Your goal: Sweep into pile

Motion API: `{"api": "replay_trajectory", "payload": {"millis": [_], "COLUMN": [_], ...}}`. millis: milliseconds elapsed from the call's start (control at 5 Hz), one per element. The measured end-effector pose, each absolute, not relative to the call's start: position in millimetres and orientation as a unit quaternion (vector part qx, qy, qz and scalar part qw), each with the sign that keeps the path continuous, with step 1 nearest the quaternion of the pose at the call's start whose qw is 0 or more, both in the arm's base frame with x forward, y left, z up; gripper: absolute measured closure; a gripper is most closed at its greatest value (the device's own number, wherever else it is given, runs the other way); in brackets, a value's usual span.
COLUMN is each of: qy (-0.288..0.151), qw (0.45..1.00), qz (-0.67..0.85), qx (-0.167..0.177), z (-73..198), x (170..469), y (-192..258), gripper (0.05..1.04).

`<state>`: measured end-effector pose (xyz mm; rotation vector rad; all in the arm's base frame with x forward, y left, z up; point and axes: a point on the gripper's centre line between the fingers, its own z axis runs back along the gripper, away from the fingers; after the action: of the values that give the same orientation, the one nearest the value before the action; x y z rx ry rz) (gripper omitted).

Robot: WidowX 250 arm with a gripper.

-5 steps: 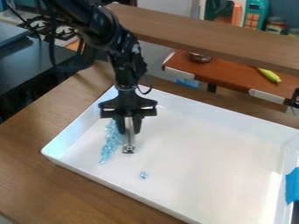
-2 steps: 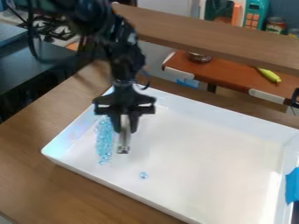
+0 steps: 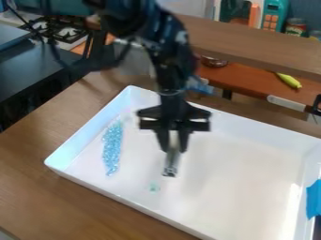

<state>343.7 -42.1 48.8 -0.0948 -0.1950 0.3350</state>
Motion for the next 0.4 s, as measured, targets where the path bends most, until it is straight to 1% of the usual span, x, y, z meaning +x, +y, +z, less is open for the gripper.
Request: {"api": "replay_trajectory", "payload": {"millis": [200,400], "qy": [-0.06,-0.064], "qw": [0.989,0.989], "qz": [0.134,0.13], "qx": [-0.011,0.013], "z": [13,-1], "x": [335,338], "y": [-57,-50], "gripper": [0.756,0.756]}}
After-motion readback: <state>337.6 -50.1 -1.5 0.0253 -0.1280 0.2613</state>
